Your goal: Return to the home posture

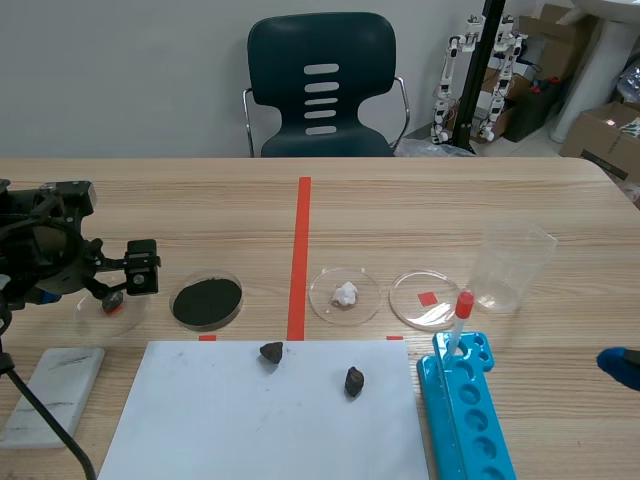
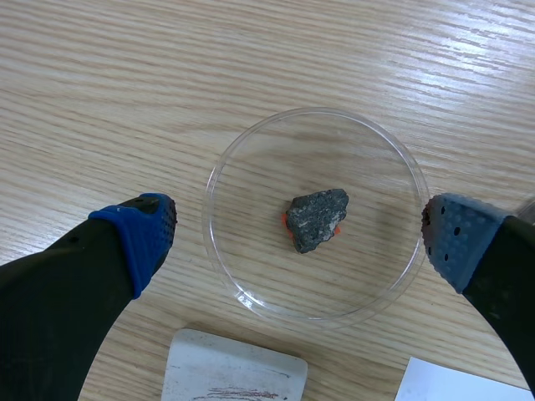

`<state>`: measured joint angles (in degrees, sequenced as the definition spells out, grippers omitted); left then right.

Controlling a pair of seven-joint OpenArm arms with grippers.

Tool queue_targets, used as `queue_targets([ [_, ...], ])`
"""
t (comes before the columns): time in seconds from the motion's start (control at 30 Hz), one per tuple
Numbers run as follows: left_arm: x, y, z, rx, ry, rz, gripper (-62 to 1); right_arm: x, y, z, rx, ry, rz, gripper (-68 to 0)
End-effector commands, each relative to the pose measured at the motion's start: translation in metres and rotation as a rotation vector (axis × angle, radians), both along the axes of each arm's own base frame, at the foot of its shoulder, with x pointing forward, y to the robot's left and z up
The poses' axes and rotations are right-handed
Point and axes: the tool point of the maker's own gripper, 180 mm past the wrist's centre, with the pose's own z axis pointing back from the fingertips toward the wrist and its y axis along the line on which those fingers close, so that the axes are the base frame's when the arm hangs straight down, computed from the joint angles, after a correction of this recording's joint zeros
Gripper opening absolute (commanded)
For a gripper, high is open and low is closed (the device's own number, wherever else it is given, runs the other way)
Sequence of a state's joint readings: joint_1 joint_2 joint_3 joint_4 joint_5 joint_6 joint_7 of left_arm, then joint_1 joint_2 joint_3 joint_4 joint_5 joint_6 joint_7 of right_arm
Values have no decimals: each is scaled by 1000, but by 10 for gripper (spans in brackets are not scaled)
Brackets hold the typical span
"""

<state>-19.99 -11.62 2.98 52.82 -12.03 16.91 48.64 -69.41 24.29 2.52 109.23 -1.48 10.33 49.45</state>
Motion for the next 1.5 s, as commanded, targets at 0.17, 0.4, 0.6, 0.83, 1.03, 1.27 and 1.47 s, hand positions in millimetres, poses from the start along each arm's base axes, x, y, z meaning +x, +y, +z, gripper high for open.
queue_targets([
  [0.17, 8, 8, 12, 15, -33, 10, 11, 2, 1, 6, 15, -19, 0, -54],
  [0.4, 8, 8, 12, 15, -33, 10, 11, 2, 1, 6, 15, -19, 0, -54],
  [0.6, 10, 9, 14, 19, -51, 8, 11, 2, 1, 6, 15, -19, 0, -54],
  [0.83, 22, 15, 27, 19, -167, 8, 11, 2, 1, 6, 15, -19, 0, -54],
  [1.03, 27, 19, 55, 52, -324, -22, 11, 2, 1, 6, 15, -19, 0, -54],
  [1.27, 16, 12, 90, 92, -542, -112, 11, 2, 1, 6, 15, -19, 0, -54],
  [1.47, -14, -11, 114, 126, -695, -287, 11, 2, 1, 6, 15, -19, 0, -54],
])
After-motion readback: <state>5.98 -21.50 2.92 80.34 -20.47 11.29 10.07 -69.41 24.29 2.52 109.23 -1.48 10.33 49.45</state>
